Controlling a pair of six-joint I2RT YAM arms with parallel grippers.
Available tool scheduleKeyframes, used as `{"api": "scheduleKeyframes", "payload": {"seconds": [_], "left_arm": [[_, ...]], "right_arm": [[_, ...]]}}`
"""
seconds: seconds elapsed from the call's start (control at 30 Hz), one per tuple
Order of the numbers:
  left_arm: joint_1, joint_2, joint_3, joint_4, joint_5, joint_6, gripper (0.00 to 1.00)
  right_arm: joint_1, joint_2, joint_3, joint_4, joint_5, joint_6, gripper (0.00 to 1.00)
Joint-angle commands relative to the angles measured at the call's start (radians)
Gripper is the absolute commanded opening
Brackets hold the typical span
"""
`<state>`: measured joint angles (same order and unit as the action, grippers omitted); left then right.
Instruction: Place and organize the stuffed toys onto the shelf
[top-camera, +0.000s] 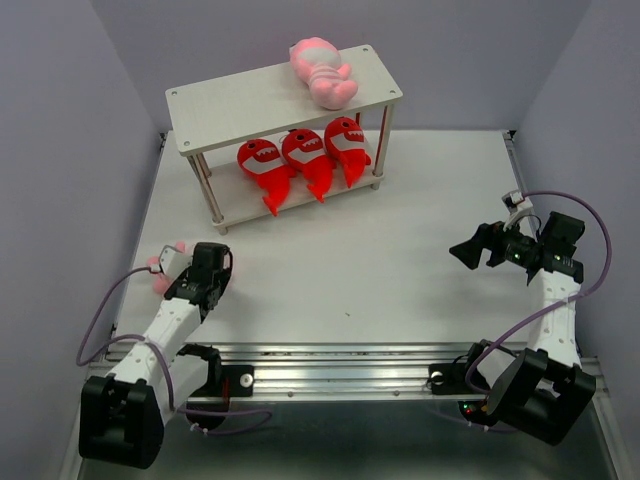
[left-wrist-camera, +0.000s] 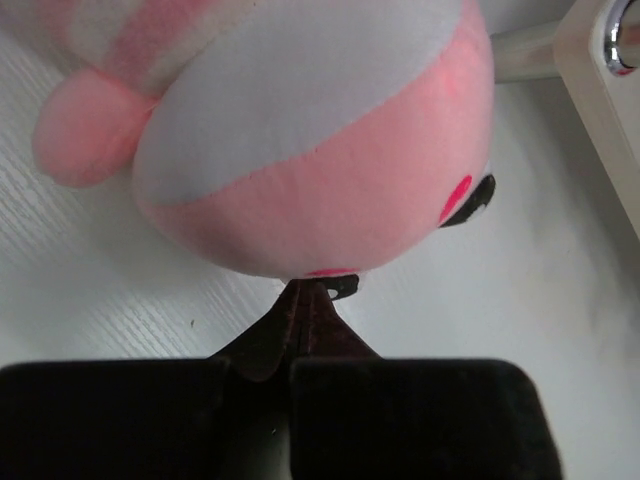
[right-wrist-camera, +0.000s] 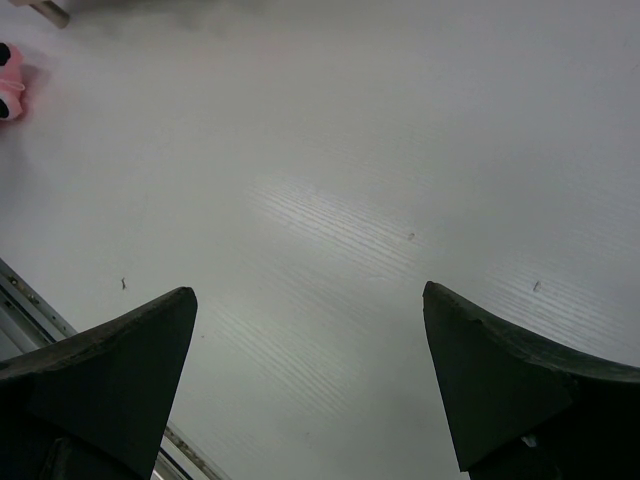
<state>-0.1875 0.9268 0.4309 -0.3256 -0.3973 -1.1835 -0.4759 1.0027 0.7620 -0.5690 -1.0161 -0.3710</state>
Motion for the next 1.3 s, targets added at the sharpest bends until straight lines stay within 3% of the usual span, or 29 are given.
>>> {"api": "scheduleKeyframes", "payload": {"seconds": [0.0,0.13,0.27,0.3,0.33,0.37,0.47,0.5,0.73,1.07,1.17,1.27], "left_arm": [[0.007,-0.063,-0.020,0.039,0.029,0.030,0.00],[0.007,-0.141,-0.020,0.036,0.075,0.061,0.00],[0.006,-0.213,0.018,-0.053,0.019,0.050,0.00],[0.008,-0.224,0.028,-0.078,-0.004,0.042,0.05],[0.007,-0.233,0.048,-0.120,-0.050,0.033,0.20],[0.006,-0.243,0.057,-0.139,-0.070,0.025,0.55],[0.008,-0.203,0.092,-0.185,-0.133,0.008,0.92],[0.007,-0.183,0.098,-0.187,-0.141,0.012,0.99],[0.051,-0.014,0.147,-0.087,-0.121,0.019,0.99],[0.229,0.222,0.212,0.063,0.047,0.079,0.97],[0.259,0.282,0.203,0.097,0.080,0.094,0.87],[0.302,0.296,0.165,0.155,0.136,0.111,0.61]], "right_arm": [[0.006,-0.010,0.013,0.014,0.005,-0.009,1.00],[0.006,-0.007,0.013,0.014,0.004,-0.008,1.00],[0.006,-0.006,0.013,0.014,0.005,-0.008,1.00],[0.006,-0.006,0.013,0.014,0.002,-0.009,1.00],[0.006,-0.006,0.014,0.014,0.004,-0.008,1.00],[0.006,-0.006,0.014,0.014,0.004,-0.008,1.00],[0.006,-0.006,0.014,0.014,0.002,-0.008,1.00],[0.006,-0.004,0.014,0.014,0.004,-0.009,1.00],[0.006,-0.006,0.014,0.014,0.007,-0.009,1.00],[0.006,-0.004,0.014,0.012,0.004,-0.011,1.00],[0.006,-0.003,0.014,0.011,0.004,-0.011,1.00],[0.006,-0.003,0.016,0.012,0.004,-0.013,1.00]]}}
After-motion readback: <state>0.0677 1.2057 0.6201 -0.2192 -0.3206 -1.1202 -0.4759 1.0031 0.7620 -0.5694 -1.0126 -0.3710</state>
